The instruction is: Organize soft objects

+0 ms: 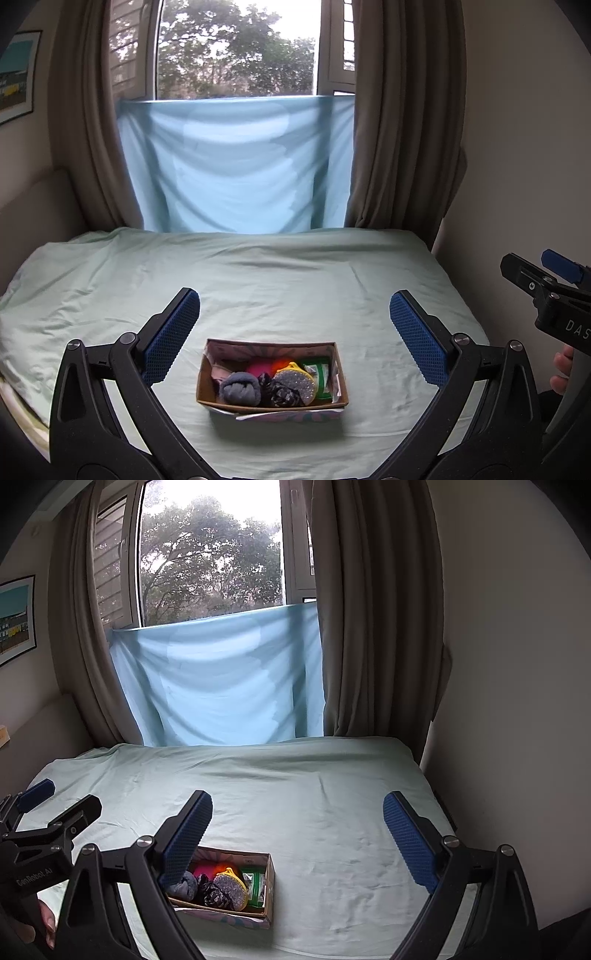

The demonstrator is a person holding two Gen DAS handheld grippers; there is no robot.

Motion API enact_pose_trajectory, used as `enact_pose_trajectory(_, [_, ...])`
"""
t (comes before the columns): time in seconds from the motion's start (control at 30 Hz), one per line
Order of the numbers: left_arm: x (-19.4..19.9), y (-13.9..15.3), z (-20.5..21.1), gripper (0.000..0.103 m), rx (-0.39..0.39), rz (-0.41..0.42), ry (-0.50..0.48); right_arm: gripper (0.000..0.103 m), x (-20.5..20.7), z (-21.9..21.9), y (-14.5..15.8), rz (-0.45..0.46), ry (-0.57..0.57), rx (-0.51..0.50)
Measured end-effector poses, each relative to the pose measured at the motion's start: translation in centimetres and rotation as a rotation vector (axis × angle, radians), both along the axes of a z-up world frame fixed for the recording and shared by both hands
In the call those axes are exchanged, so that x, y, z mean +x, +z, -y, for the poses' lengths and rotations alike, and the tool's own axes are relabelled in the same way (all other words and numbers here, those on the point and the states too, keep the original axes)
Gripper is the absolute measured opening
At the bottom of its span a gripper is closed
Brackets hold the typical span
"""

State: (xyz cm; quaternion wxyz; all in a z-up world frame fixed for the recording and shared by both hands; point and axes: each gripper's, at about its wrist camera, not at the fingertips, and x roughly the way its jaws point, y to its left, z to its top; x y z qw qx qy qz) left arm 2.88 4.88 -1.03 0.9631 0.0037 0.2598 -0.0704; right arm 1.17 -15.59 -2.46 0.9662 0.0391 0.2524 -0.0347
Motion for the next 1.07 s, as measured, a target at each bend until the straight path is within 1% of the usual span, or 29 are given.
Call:
enact_pose_trajectory(0.27, [-0.1,0.1,-0.1,0.102,0.007,0.014,0.003,0.092,0.1,-0.2,0.1,0.004,0.001,-0.002])
enact_pose_trajectory(0.5, [0.0,0.1,-0.5,0.102,-0.013,0.007,0.004,0.092,0.3,-0.4,0.1,0.011,-0.001,-0.01])
enact_pose_trajectory(0.67, [0.0,0.2,-1.2,0.102,-0.024,0.019,0.028,0.092,0.3,-0.6,0.3,0.016,0.0,-0.016])
enact_pose_trajectory(0.77, [-0.1,0.2,-1.3,0.102,-0.012,0.029,0.043,0.092,0.2,-0.7,0.2,0.015,-0.006,-0.022])
enact_pose_trajectory(0.83, [0.0,0.0,-1.3,0.102,-0.015,0.025,0.042,0.092,0.3,-0.7,0.1,0.015,-0.008,-0.022])
enact_pose_trajectory(0.97, [0.4,-0.9,-1.7,0.102,-0.046,-0.001,0.037,0.092,0.6,-0.6,-0.4,-0.002,-0.01,-0.022])
enact_pose_trajectory(1.07, [0.9,-1.8,-1.5,0.102,-0.032,-0.03,0.044,0.092,1.2,-0.6,-0.9,-0.03,-0.011,-0.023])
